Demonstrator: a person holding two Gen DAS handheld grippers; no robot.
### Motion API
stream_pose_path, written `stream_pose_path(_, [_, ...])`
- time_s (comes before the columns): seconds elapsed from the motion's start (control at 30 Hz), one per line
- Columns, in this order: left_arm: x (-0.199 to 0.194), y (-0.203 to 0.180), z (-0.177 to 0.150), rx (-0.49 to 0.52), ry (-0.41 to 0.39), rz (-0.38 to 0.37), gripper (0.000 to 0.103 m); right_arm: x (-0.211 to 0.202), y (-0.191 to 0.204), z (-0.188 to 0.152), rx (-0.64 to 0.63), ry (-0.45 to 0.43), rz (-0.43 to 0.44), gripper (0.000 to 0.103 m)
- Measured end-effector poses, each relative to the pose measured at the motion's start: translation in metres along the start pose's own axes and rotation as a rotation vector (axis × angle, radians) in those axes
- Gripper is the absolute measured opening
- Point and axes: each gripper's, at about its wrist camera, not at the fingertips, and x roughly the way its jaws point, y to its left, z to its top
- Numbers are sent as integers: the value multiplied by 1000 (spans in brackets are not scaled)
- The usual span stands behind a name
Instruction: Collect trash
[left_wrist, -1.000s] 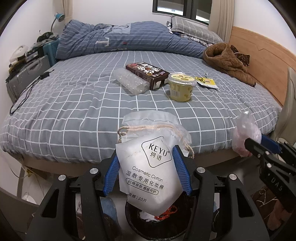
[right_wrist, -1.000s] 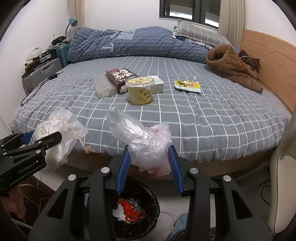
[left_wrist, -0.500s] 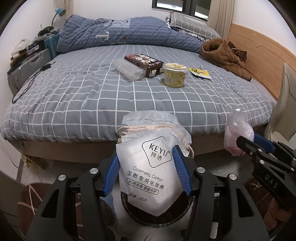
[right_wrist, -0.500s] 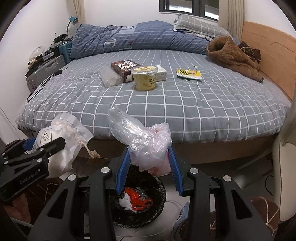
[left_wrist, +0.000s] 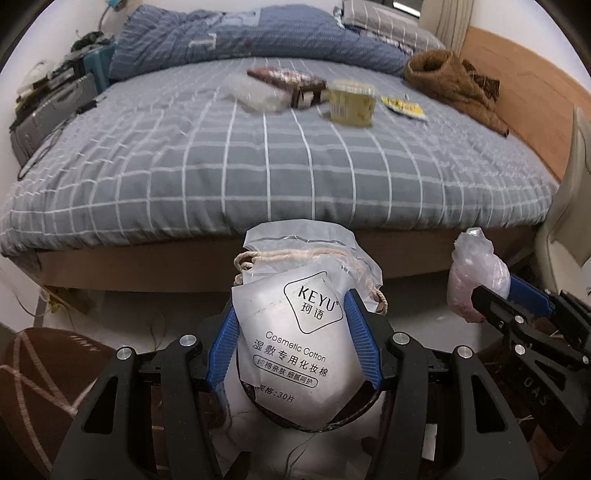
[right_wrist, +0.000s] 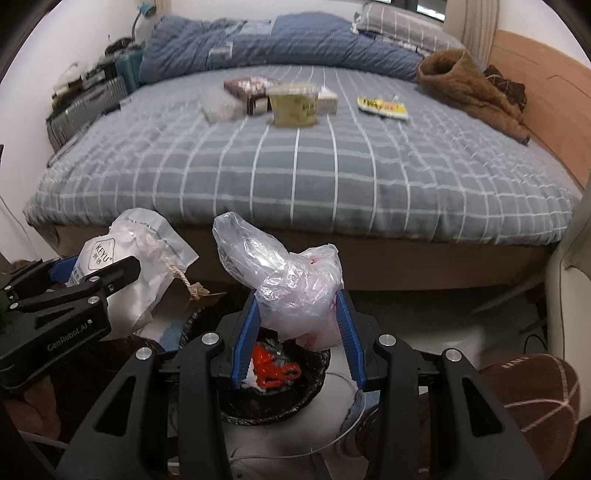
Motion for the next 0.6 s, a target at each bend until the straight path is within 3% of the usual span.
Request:
stream_pose_path(0.33, [54,0,5,26,76,25,55,44,-11,7,20,78,-1,40])
stream_pose_path(0.6, [98,-3,-2,27,176,31,55,67,-31,-7,38,152,-15,40])
